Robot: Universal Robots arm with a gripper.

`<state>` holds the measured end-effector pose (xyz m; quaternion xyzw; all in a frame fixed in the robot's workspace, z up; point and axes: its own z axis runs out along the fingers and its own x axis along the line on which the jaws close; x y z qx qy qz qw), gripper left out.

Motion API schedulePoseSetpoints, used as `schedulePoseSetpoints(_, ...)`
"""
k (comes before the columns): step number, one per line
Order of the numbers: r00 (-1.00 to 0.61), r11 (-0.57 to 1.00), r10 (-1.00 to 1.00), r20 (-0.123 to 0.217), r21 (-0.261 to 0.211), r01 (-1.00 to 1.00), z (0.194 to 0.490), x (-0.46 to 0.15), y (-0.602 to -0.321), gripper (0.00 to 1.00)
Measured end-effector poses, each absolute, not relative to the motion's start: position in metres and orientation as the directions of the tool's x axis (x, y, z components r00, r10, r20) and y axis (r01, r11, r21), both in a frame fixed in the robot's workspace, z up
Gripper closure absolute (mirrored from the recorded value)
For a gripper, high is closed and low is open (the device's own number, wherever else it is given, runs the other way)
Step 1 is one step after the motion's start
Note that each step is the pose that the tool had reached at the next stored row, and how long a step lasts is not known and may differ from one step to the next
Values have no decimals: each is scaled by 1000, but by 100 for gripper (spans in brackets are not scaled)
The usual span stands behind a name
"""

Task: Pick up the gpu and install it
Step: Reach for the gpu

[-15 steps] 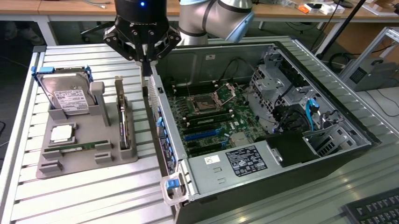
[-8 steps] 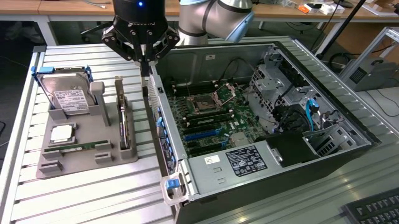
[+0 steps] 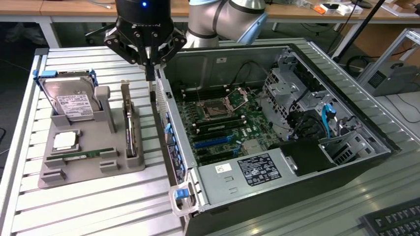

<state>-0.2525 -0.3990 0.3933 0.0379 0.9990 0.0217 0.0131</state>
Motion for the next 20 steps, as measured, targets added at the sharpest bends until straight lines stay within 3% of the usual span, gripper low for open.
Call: schedulePoseSetpoints(20,-997,996,76,-24,44,75,393,-260,-399,89)
